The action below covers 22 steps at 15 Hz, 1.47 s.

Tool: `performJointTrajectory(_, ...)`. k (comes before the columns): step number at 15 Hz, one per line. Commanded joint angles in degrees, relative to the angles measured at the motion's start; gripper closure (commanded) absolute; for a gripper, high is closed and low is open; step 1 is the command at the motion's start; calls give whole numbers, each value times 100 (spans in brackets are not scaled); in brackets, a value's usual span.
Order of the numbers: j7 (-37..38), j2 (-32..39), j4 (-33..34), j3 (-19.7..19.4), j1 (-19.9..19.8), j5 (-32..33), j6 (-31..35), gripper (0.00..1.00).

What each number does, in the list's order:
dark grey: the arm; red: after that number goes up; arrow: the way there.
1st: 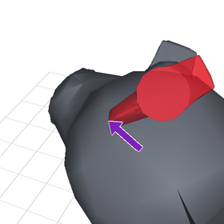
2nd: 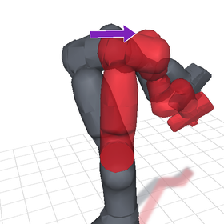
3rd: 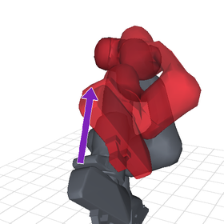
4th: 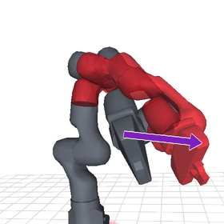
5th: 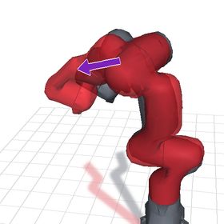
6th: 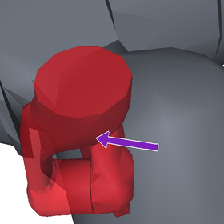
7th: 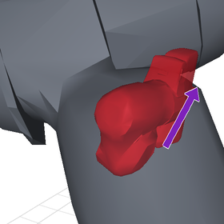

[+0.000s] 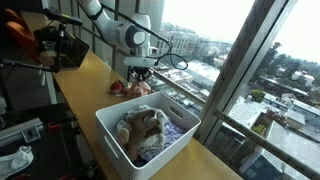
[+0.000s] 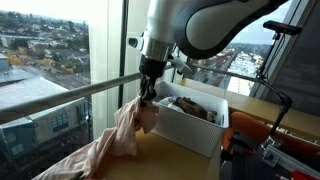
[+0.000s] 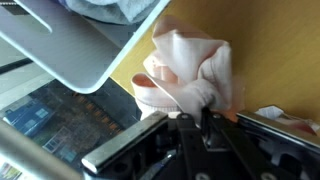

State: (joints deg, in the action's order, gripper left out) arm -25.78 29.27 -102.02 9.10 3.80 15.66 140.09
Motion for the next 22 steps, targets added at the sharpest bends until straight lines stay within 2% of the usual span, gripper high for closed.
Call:
performJointTrajectory(1,10,-930,-472,-5,-60,-197,-54,97)
performJointTrajectory(11,-229,-2638,-616,-346,-337,-605,-492,97)
performJointTrajectory(17,-253,-3398,-88,-849,-497,-564,-1074,97)
performJointTrajectory(22,-211,-3588,415,-1154,-571,-526,-1430,97)
